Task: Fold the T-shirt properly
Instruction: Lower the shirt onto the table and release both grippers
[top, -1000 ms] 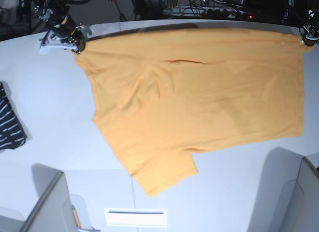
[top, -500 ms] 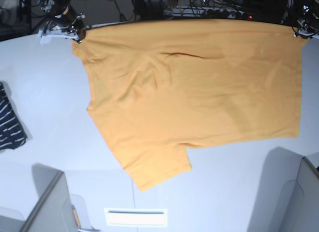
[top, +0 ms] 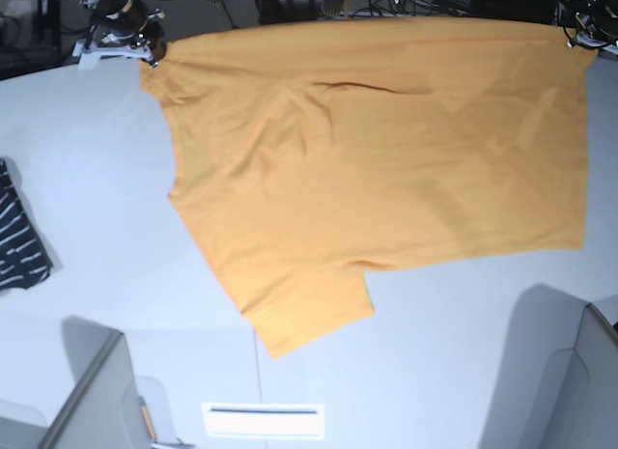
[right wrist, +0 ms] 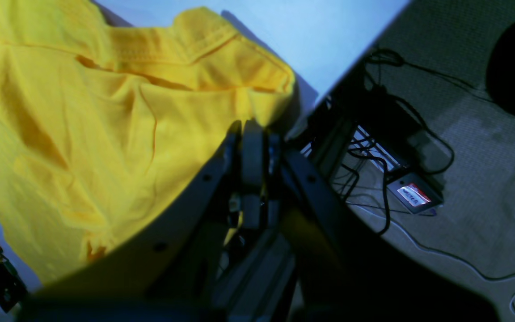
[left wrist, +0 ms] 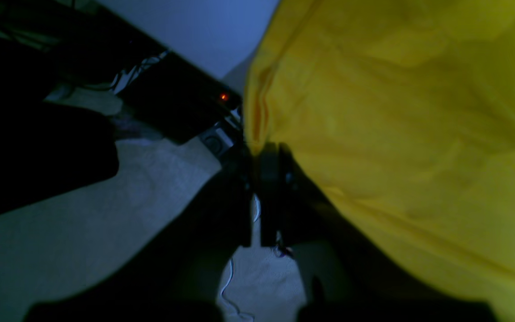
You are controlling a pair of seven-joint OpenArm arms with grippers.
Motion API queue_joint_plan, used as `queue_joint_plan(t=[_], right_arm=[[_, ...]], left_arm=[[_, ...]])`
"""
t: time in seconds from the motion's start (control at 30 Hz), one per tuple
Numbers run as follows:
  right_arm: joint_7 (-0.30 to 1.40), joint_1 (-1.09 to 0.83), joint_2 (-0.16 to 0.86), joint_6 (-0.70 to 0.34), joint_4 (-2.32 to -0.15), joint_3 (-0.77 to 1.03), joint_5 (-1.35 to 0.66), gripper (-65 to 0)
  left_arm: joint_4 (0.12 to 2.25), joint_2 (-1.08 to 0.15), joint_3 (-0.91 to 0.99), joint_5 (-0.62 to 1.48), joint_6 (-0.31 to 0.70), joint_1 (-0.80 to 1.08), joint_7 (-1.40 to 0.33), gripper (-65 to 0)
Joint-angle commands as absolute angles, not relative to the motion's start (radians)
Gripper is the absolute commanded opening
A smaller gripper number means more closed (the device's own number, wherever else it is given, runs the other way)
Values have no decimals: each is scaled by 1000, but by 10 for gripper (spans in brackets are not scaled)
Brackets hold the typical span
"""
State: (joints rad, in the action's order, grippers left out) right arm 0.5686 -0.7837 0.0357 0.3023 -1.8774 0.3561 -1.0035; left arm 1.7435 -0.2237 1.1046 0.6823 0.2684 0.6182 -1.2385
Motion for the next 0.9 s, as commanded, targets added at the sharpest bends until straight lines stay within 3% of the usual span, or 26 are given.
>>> queue_joint_plan(t=[0.0, 0.87], right_arm=[[558, -806, 45, 309, -1888, 367, -992, -650], [558, -849, 47, 309, -1897, 367, -992, -650]], left_arm=[[1758, -242, 1118, 673, 265, 631, -1219, -650], [1758, -242, 1119, 673, 265, 685, -1221, -650]])
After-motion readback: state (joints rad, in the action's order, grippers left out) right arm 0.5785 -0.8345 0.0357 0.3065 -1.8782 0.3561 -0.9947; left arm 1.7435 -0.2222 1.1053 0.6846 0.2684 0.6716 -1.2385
